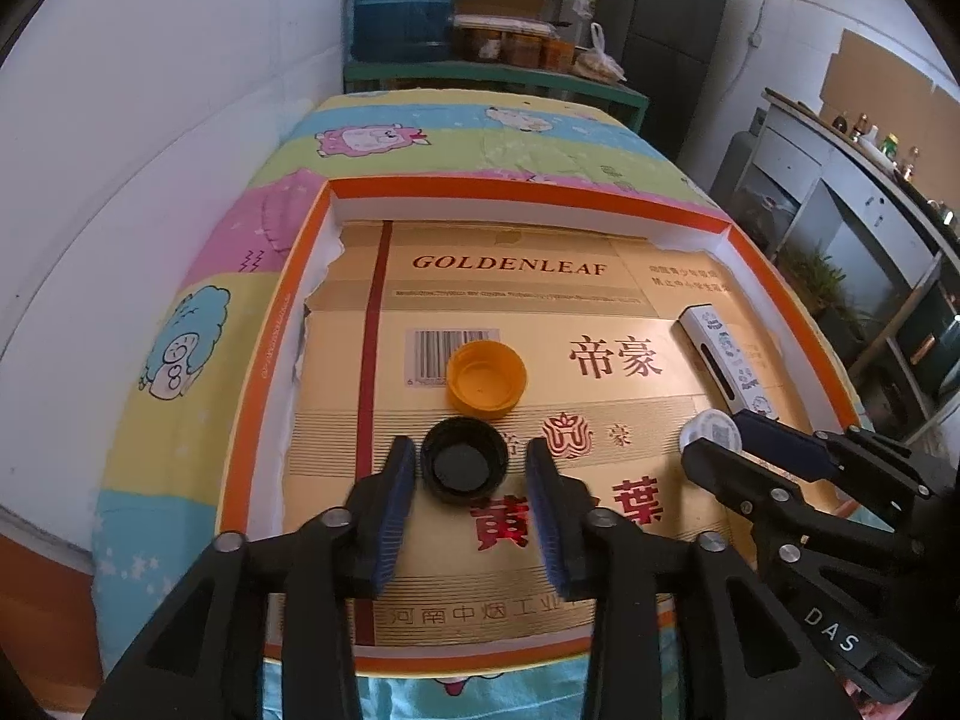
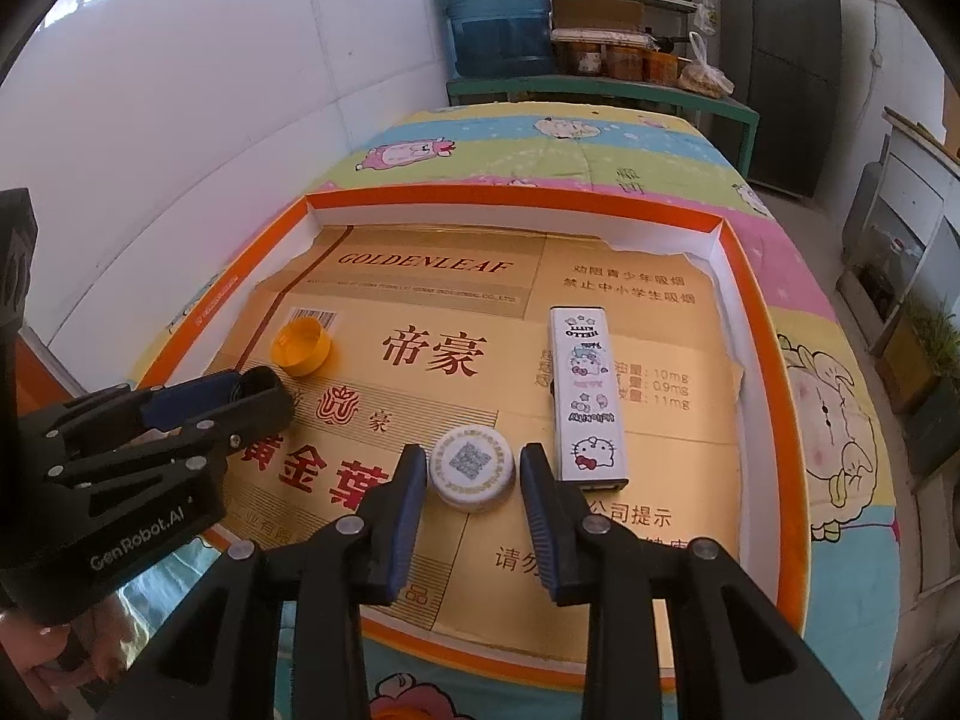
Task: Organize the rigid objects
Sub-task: 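Lower both caps into the lid and open both tools, then move both tools back out of the lid toward the quilt, then grasp the gold YSL box with the right tool while the left tool grasps the red cap, then carry the red cap and gold box over the box lid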
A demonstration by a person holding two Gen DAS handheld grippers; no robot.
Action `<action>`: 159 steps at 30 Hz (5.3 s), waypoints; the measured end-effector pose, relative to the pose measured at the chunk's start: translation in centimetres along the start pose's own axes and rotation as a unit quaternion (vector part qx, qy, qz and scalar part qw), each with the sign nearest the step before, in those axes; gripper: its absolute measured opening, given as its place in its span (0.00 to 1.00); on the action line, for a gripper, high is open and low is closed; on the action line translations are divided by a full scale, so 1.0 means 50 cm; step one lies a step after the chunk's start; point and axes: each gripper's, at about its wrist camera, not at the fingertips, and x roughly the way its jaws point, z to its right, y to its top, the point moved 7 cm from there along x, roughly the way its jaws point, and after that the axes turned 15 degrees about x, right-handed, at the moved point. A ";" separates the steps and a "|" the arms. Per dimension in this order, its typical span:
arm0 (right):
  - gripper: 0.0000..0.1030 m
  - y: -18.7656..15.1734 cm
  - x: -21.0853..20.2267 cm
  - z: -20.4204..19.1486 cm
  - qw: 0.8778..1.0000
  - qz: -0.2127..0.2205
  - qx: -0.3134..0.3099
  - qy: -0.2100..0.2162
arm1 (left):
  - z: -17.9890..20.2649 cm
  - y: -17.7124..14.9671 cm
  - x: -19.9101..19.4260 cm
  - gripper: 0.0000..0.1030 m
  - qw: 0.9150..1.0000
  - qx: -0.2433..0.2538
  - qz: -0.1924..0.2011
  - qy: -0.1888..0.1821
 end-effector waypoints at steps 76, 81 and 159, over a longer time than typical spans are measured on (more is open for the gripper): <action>0.39 -0.247 -0.304 0.009 0.999 0.034 0.029 0.004 | 0.079 -0.217 -0.374 0.56 0.993 -0.033 0.106 -0.045; 0.39 -0.301 -0.279 -0.032 0.999 -0.008 0.022 0.038 | 0.083 -0.241 -0.346 0.56 0.994 -0.038 0.088 -0.053; 0.18 -0.076 -0.297 0.048 0.995 0.093 0.032 -0.006 | 0.114 -0.002 -0.260 0.30 0.990 0.045 0.120 -0.052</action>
